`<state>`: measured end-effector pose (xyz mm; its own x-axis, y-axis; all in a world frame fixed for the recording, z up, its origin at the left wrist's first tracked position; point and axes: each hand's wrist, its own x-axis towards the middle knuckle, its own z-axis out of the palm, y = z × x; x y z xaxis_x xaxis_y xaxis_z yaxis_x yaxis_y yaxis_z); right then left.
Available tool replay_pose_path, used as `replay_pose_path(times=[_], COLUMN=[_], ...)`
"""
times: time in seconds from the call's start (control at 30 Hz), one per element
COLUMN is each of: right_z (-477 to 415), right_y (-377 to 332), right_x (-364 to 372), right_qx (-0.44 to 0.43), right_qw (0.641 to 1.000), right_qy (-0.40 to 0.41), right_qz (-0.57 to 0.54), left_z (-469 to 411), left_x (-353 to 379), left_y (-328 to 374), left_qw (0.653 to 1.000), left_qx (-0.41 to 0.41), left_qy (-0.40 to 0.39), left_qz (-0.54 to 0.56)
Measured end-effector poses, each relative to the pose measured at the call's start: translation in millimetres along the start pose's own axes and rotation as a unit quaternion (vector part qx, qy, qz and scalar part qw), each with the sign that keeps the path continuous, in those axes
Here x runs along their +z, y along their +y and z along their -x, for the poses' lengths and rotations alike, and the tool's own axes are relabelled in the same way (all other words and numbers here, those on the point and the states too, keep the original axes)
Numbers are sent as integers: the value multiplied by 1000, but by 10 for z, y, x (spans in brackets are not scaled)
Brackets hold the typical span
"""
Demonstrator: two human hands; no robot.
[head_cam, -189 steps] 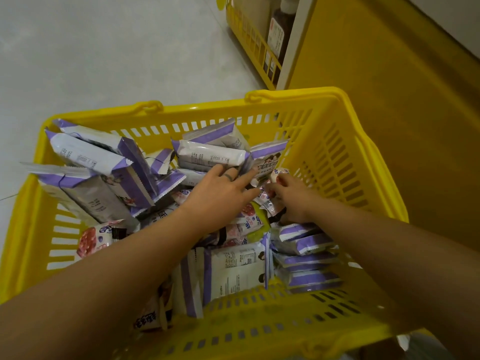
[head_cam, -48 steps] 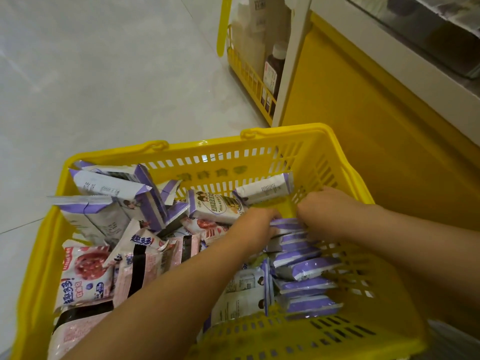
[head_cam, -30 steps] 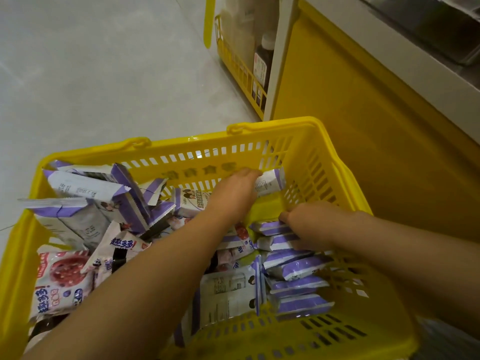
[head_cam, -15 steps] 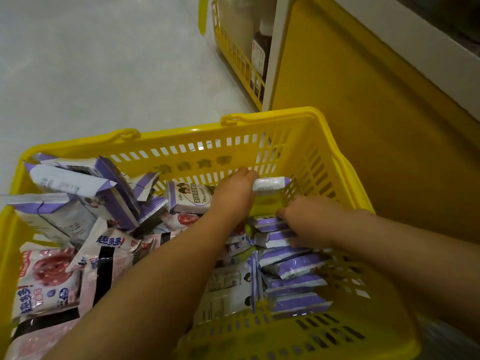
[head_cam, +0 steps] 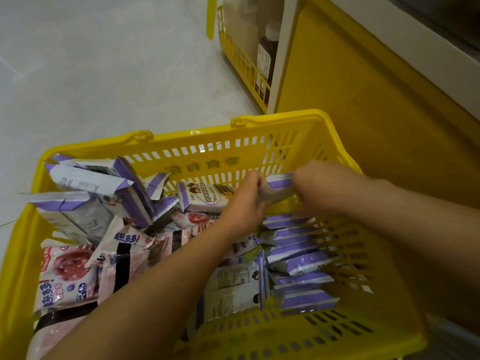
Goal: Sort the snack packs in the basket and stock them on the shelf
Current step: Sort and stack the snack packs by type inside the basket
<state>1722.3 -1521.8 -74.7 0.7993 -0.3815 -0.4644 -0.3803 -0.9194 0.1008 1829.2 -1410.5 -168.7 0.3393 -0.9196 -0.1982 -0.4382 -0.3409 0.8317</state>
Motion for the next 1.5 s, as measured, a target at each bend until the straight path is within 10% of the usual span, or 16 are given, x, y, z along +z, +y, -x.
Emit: replay_pose_path(times=[0.13, 0.27, 0.4, 0.67, 0.83, 1.0, 1.5], right_z=[-61, -90, -139, -134, -142, -142, -67], right_y=[67, -6, -27, -76, -83, -83, -90], right_x=[-50, 338, 500, 547, 533, 537, 429], right_qx=[11, -38, -43, -53, -51, -55, -12], right_qw=[997, 996, 993, 992, 992, 993, 1000], right_qy=[74, -76, -102, -113, -110, -99, -21], right_qz=[-29, -39, -46, -26, -22, -21, -18], left_z=[-35, -96, -90, -10, -63, -105, -140], left_x=[145, -73, -424, -749, -739, -797, -104], left_y=[-15, -34, 11, -172, -131, 3, -19], left_qw=[994, 972, 983, 828, 802, 844, 988], left_qx=[-58, -119, -80, -187, -206, -242, -73], left_qy=[-96, -201, -76, -161, -202, -261, -99], left_qz=[6, 8, -146, -504, -523, -401, -95])
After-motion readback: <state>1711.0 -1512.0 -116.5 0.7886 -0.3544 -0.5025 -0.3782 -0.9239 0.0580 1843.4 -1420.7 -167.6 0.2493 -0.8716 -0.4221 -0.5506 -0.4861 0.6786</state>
